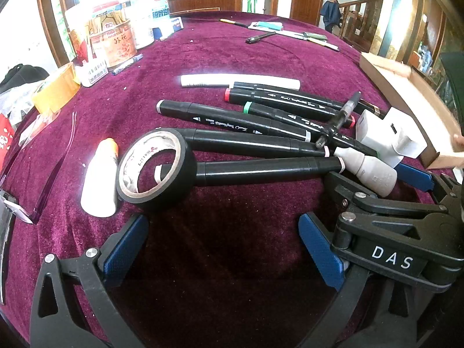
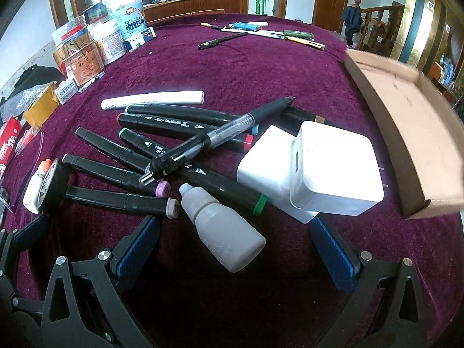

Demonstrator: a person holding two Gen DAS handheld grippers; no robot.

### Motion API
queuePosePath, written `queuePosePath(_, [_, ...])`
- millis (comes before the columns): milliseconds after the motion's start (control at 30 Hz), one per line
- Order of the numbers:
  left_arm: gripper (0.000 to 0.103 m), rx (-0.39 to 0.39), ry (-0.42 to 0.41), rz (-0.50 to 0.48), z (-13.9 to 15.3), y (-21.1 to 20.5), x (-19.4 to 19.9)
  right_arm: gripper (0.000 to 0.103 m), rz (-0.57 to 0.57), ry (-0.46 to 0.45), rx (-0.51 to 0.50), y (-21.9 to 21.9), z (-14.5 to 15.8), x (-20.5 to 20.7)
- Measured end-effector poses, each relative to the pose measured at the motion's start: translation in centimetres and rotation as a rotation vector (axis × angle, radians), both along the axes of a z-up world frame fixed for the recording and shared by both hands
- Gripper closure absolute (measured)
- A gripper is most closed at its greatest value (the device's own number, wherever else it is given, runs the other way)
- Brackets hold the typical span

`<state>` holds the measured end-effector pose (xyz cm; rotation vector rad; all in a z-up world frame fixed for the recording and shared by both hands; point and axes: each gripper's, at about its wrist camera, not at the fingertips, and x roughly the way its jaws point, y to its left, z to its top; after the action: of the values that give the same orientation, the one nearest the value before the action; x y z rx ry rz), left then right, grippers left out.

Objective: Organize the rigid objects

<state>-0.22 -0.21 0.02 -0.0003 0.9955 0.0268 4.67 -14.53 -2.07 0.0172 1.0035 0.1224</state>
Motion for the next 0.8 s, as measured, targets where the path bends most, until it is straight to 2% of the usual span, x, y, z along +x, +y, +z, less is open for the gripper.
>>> queuePosePath(800, [0.0,0.005,0.003,0.006,0.11,-0.14,0.11,0.002,-0.001,-0.001,0.001,0.14,-0.09,-0.1])
